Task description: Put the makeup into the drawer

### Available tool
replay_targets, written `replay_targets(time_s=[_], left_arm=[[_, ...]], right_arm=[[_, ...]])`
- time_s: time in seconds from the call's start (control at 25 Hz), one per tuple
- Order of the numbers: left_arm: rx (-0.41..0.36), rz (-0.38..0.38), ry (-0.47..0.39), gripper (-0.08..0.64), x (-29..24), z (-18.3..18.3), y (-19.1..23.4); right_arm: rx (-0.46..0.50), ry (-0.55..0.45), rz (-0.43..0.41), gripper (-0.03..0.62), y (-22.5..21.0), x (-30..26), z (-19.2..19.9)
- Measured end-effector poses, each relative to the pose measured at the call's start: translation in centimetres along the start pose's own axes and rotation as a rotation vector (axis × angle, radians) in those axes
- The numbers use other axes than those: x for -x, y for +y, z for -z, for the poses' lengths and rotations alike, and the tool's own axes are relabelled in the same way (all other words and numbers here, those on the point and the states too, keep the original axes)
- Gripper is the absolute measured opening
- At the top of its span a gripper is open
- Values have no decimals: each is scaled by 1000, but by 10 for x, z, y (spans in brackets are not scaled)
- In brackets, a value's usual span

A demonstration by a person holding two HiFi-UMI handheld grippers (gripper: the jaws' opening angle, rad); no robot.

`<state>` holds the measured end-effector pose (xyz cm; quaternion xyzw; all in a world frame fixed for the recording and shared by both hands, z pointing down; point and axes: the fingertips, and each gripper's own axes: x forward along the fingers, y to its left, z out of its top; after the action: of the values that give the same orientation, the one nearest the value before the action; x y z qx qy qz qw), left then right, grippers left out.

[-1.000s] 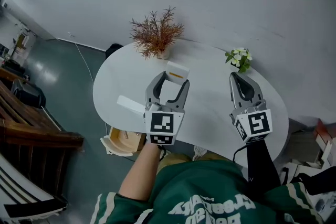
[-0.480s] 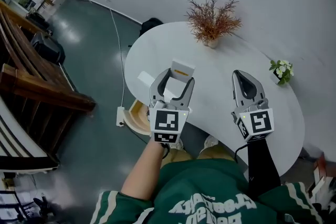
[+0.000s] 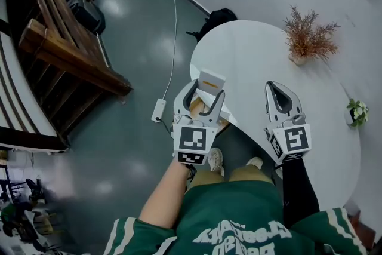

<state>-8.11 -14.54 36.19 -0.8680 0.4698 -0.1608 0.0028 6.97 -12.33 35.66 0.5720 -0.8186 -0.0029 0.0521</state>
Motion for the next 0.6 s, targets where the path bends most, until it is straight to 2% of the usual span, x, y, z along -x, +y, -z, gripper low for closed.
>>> replay_targets(time_s=[0.36,0.48,0.6], left_arm=[[18,-119,53,284,49,50,96],[23,-122,71,284,59,65,111],[19,-83,107,284,60,81,115]], right_arm=[[4,-6,-144,4,101,-71,-2],[8,8,-172,4,125,-83,2],[14,28,-182,4,139,-90,4]])
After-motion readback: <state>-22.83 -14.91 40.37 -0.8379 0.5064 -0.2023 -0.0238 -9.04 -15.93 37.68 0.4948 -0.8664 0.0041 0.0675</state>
